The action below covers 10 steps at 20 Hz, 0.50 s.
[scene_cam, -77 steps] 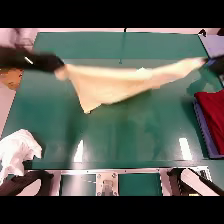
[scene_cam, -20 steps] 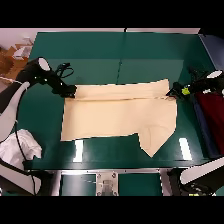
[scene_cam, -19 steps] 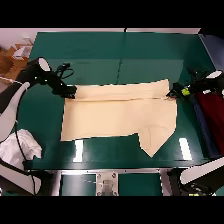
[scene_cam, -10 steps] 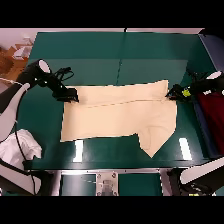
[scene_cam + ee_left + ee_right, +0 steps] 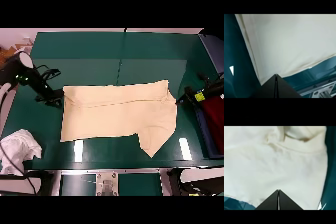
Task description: Fold the shirts.
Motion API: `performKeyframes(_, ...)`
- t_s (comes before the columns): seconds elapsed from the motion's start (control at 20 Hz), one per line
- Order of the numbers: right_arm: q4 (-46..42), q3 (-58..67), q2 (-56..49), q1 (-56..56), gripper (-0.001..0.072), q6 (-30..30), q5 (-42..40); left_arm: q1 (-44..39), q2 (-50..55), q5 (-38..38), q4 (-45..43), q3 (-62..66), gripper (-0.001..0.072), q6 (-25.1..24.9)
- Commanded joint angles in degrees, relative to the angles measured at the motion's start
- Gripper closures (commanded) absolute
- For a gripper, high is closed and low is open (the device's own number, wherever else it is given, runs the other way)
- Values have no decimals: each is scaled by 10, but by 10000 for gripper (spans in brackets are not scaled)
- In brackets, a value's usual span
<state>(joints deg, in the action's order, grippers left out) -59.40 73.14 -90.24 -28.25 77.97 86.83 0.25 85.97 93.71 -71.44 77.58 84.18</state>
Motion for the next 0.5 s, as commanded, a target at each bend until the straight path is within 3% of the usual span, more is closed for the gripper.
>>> performKeyframes(0.0,-13,-146,114,-14,699,10,-12,6,-147,-52,-5,-154,684,31)
performKeyframes(0.15,-18,-284,239,-14,699,27,-88,5,-317,-165,51,-341,682,69)
performKeyframes(0.2,-18,-320,276,-13,698,41,-116,5,-367,-195,82,-402,553,77)
performKeyframes(0.25,-17,-353,310,-13,698,46,-144,5,-403,-223,111,-455,178,91)
performKeyframes(0.3,-17,-376,334,-13,698,46,-161,5,-431,-253,148,-507,53,105)
performKeyframes(0.4,-17,-403,354,-13,656,54,-170,3,-452,-306,220,-582,54,103)
performKeyframes(0.45,-17,-410,353,-13,566,59,-170,-10,-451,-342,243,-612,54,103)
